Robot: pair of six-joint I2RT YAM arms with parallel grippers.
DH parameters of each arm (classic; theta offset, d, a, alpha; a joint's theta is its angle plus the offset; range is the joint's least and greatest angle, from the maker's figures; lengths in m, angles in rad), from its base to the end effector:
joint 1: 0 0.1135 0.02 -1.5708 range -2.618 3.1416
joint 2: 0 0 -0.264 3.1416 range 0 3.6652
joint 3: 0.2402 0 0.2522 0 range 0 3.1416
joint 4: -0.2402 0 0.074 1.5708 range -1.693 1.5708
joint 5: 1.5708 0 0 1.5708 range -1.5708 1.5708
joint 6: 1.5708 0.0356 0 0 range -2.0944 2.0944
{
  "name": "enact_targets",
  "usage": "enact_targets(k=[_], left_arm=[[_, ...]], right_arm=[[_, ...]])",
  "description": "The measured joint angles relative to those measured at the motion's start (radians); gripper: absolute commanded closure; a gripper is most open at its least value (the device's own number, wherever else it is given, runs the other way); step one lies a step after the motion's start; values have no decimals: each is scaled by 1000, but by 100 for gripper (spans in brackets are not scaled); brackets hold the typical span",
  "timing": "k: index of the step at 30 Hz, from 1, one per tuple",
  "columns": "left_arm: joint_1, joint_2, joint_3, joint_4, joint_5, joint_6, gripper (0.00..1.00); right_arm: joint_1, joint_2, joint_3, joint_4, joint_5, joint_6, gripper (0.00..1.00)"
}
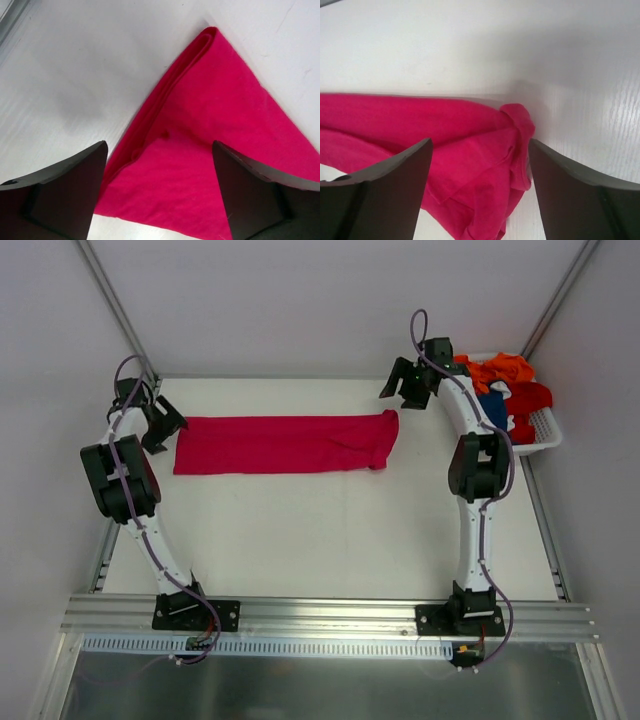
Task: Fold and stack the t-shirts
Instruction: Fold the tshirt
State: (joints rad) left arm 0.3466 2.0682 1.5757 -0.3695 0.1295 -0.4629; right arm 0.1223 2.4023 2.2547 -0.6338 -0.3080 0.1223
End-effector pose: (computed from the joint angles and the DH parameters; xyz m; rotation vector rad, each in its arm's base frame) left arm 0.4355 0.1524 0.1996 -0.9046 2.2598 -0.2099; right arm 0.5374 0.0769 0.2387 -0.1521 2.3517 0.4818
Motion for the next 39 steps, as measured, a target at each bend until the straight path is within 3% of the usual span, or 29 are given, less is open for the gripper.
enact_targets(k=[3,8,11,15,18,26,32,39], left_arm=[[-1,-33,-1,-11,4,16,1],[-45,-227,-42,-17,20,39,1],[-173,-396,-93,-2,22,40,1],[-350,-489,-153,18,53,30,1],[-409,-478,-211,21,74,15,2],[-410,-446,-311,5,76,-2,1],[-411,-451,-331,10,79,-2,1],[-411,-451,-345,12,79,-2,1]], right_arm=[[-1,-22,23,-1,-19,-2,17],[9,-180,-92,-15,-10,32,20],[52,-348,-271,4,25,90,21],[167,-469,-436,42,70,176,34],[231,-452,-493,82,85,255,33],[248,-302,-548,132,195,375,30],[249,-225,-521,147,233,395,35],[250,-196,-481,177,253,405,52]])
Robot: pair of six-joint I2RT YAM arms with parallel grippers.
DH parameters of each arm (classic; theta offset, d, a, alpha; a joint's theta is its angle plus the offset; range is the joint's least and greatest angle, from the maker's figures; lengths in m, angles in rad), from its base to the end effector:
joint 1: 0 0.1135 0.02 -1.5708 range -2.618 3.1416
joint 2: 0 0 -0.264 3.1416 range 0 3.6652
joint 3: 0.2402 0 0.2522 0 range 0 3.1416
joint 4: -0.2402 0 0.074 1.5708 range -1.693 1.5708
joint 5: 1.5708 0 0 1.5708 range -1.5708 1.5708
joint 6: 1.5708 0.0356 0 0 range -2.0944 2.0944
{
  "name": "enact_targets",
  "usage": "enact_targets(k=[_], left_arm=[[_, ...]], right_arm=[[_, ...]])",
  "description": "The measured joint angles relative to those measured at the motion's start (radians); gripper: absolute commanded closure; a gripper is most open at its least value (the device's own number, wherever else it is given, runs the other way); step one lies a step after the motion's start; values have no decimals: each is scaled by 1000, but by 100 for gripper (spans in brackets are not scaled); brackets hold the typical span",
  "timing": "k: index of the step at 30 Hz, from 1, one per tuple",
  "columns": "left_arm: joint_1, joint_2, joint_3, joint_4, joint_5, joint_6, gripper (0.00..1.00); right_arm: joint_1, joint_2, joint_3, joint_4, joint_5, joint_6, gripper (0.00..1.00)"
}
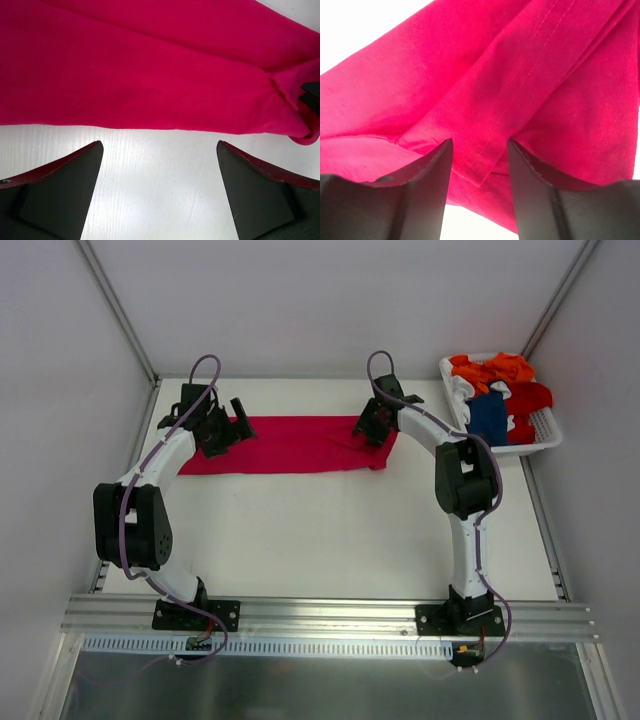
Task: Fold and stack the t-shirts
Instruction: Fold the tshirt
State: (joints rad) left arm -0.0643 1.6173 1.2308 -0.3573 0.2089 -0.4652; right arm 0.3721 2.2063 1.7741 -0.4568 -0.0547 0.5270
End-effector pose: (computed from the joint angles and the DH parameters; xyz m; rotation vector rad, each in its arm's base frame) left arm 0.3606 -0.0306 0.2668 -0.3615 2.3215 -0.5069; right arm 0.4588 0.1812 0.1928 0.1702 2.5079 0.4494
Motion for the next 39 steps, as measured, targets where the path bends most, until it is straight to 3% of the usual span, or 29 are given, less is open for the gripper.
enact_targets(k=[5,8,12,17,22,26,30,39], left_arm=[[0,0,0,1,0,0,1],[0,0,0,0,0,1,1],[0,-2,-1,1,0,1,1],[0,-14,-3,1,0,1,1],[0,-21,-3,1,0,1,1],[0,-23,-3,1,0,1,1],[0,-32,-14,1,0,1,1],[0,-34,-33,11,0,-1,3]], right_arm=[[0,0,0,5,9,7,66],[0,1,1,6,10,12,62],[0,4,7,2,9,13,46],[1,3,-4,-10,1,15,44],[10,3,-37,-14,-6,16,58],[13,4,-35,-11,-10,19,85],[14,7,-19,-12,-9,20,95],[14,8,68,-13,-13,19,99]])
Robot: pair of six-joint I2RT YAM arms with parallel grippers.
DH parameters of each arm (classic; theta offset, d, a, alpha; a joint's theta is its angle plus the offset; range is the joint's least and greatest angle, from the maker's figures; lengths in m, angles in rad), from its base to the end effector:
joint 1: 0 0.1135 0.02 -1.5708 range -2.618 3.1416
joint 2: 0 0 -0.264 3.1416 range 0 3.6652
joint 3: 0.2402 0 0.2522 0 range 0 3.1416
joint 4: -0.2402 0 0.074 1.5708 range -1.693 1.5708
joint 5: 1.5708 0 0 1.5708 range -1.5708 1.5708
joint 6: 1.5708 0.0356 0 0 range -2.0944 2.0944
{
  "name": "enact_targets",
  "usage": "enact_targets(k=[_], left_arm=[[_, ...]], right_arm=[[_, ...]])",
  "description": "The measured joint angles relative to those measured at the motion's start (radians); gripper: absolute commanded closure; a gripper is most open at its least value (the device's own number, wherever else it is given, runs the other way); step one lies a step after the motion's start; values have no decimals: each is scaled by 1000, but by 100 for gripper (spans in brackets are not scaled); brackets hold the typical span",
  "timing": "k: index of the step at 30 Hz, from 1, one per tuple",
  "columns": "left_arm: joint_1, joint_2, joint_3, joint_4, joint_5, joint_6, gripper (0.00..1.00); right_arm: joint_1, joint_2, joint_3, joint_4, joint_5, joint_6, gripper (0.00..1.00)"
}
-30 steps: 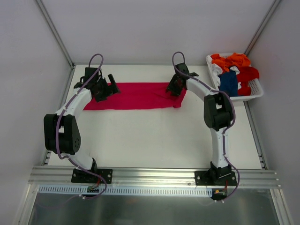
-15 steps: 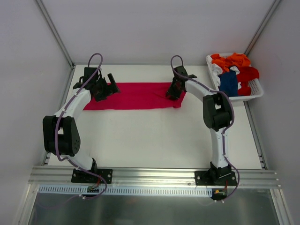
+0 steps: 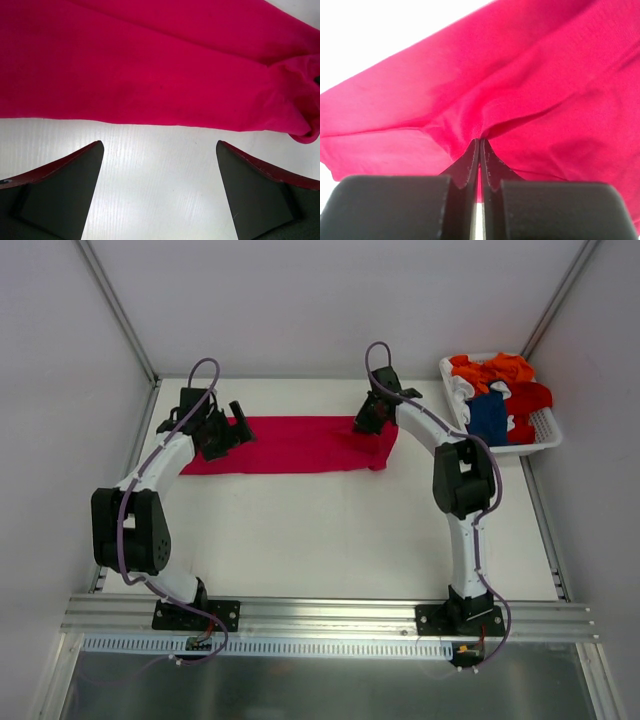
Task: Fold and stack the t-shirts
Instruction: Fold the tshirt
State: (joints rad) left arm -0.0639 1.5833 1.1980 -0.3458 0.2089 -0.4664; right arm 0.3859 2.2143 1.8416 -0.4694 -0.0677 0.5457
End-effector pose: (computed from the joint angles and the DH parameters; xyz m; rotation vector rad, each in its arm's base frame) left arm 0.3527 -0.0300 0.2684 -0.3595 2.3089 -0.5092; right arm 0.4635 0.1909 0.2097 0.1656 2.4685 0.4986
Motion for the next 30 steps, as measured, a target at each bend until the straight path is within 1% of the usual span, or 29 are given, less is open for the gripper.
enact_targets(k=[6,7,9,10,12,13,14,15,16,18,21,24,26,28,30], left_arm=[[0,35,-48,33,1,-23,5],[0,43,-57,36,1,-26,5],[0,52,-75,39,2,-36,5],[0,53,-84,43,2,-40,5],[0,53,-93,45,4,-45,5],[0,53,-96,50,7,-47,5],[0,53,-98,52,11,-48,5],[0,53,-98,54,15,-48,5],[0,53,-98,58,18,-48,5],[0,53,-98,61,19,-48,5],[0,53,-97,64,19,-41,3],[0,54,-83,62,20,-12,2],[8,63,-52,56,27,8,2],[20,82,0,56,50,29,1],[41,106,55,59,79,43,2]], right_arm=[[-2,67,136,-15,-15,-13,100],[-2,90,168,-16,-18,-18,98],[-4,133,230,-22,-25,-30,91],[-6,159,269,-36,-30,-37,81],[-11,214,342,-40,-48,-48,69],[-15,239,375,-43,-56,-58,54],[-19,263,407,-44,-66,-63,45],[-25,286,436,-43,-79,-74,28],[-29,296,447,-44,-86,-74,22],[-39,303,460,-51,-100,-98,15],[-55,294,476,-59,-113,-145,11],[-68,249,462,-69,-125,-196,11],[-73,183,412,-79,-128,-224,11],[-73,61,312,-95,-125,-251,12],[-65,-50,220,-88,-107,-265,16]])
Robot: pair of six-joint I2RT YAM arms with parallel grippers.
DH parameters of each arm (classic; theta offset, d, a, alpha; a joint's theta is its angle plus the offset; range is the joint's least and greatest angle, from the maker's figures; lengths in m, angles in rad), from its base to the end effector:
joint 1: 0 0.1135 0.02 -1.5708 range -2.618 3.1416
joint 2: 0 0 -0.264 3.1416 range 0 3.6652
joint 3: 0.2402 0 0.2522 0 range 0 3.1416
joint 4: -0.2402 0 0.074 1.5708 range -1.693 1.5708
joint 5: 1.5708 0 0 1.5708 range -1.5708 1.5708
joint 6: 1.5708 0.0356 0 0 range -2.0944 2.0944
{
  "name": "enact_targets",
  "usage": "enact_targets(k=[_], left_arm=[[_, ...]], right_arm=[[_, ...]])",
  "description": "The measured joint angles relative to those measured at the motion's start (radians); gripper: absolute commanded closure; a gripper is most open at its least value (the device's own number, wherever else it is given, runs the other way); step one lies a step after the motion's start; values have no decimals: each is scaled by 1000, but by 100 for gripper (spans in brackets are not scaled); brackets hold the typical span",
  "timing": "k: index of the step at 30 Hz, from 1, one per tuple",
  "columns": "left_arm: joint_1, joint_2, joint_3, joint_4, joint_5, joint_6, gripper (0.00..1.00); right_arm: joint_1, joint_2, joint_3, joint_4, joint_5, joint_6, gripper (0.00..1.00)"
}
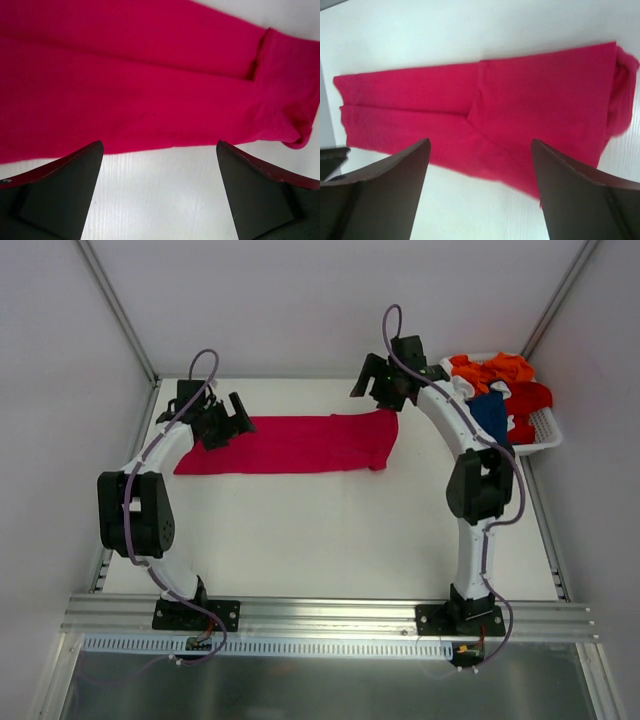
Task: Fold and stack the t-shirts
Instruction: Fold the tshirt
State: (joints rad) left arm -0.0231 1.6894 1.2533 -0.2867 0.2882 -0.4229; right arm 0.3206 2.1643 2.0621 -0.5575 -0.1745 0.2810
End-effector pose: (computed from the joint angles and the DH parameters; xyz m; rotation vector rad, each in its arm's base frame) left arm 0.3794 -0.0189 0.2550 -0.3112 2.3003 -0.5590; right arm 0.4760 0.1646 0.3002 -0.1421 2.2656 0.5187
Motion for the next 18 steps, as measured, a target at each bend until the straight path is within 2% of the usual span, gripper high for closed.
enact_targets(k=[4,5,7,8,9,10,11,12,15,18], left_arm=[[68,77,114,13,60,3,7],[84,105,141,20,71,-5,17],[111,166,181,25,80,-36,26],[118,188,190,27,82,-45,49],[123,216,198,28,85,-62,59],[125,245,202,28,88,-77,66],[124,272,203,27,92,-95,80],[122,296,203,24,94,-117,87],[121,354,203,12,95,-165,100],[121,377,191,13,93,-206,100]], right_arm=[[40,-191,-202,29,60,12,26],[52,-212,-246,46,77,27,37],[71,-212,-304,80,99,54,47],[77,-196,-324,89,108,73,55],[81,-170,-334,92,116,92,62],[82,-137,-336,94,121,107,68],[81,-102,-335,99,126,119,74],[80,-71,-335,103,132,130,76],[78,18,-328,97,143,146,80],[75,68,-315,87,153,149,80]])
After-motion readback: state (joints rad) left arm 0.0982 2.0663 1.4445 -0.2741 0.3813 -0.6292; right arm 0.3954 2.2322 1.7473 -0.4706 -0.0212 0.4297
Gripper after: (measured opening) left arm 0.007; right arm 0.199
